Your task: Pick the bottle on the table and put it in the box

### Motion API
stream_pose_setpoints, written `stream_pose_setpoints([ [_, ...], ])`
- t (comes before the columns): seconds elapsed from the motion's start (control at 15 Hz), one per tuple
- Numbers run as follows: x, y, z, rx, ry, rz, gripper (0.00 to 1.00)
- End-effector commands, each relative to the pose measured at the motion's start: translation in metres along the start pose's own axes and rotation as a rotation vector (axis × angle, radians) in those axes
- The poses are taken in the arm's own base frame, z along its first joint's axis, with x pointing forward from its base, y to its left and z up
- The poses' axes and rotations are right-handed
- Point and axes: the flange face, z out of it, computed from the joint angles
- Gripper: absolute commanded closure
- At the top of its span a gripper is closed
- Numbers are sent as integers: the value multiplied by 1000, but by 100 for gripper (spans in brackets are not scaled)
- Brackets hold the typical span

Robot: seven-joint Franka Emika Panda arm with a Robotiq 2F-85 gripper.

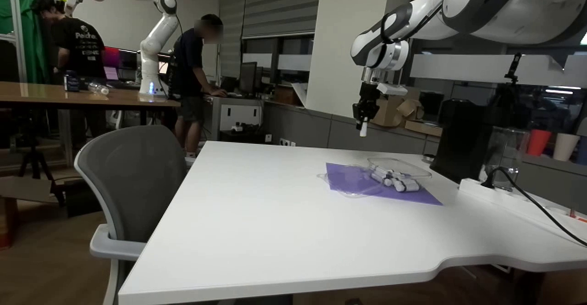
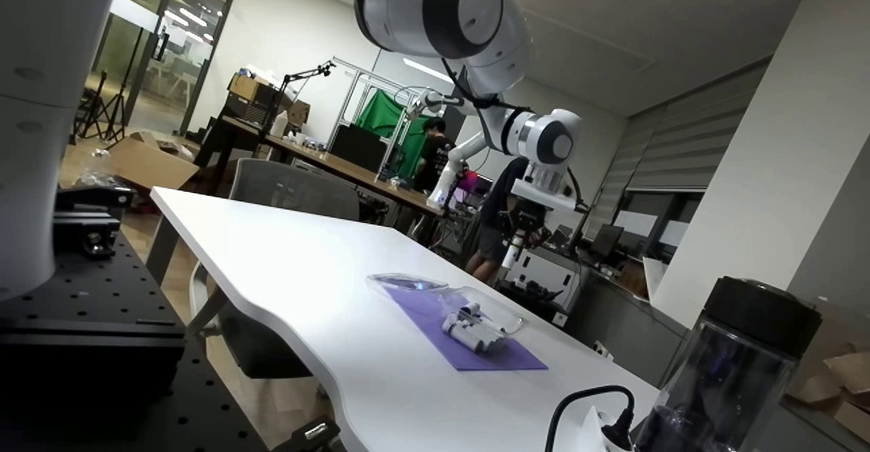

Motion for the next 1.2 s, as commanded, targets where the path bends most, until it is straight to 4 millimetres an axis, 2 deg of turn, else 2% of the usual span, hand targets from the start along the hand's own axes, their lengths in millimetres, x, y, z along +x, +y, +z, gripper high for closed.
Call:
stream_pose_setpoints([
  [0.0, -19, 2, -11, 76, -63, 61, 93],
  [0.2, -34, 4, -15, 102, -120, 86, 93],
  [0.53, -63, -11, -7, 152, -242, 100, 93],
  [0.73, -90, -12, 7, 170, -303, 143, 93],
  [1.13, -151, 6, 30, 252, -441, 231, 93],
])
